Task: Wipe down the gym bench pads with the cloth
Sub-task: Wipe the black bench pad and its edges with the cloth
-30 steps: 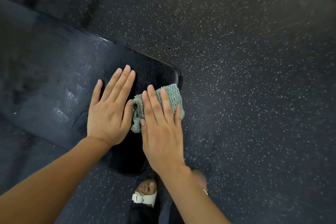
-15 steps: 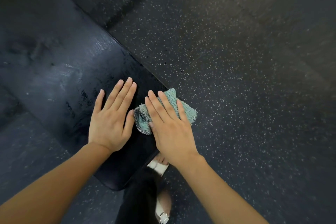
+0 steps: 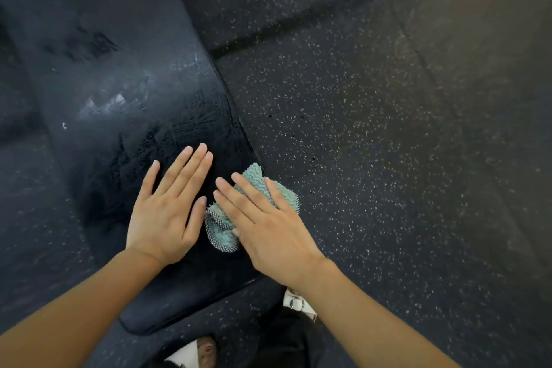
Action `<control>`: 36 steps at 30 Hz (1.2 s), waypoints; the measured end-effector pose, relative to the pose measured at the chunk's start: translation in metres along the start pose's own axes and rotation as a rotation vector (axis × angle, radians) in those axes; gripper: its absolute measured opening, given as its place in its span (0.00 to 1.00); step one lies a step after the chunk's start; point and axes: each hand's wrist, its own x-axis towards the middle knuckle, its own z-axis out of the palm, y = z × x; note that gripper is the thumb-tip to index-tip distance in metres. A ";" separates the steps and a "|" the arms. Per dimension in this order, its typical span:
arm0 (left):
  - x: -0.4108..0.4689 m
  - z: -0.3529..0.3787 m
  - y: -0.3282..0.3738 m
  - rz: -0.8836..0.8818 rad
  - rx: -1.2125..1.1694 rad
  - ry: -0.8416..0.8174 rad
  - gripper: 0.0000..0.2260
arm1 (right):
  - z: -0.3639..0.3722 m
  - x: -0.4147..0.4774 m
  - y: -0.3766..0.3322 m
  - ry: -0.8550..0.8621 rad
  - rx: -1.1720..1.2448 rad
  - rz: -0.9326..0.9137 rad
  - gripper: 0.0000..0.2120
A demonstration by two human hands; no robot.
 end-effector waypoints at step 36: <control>0.022 0.009 0.070 -0.571 0.005 0.111 0.26 | -0.002 0.023 0.090 -0.044 0.160 -0.533 0.25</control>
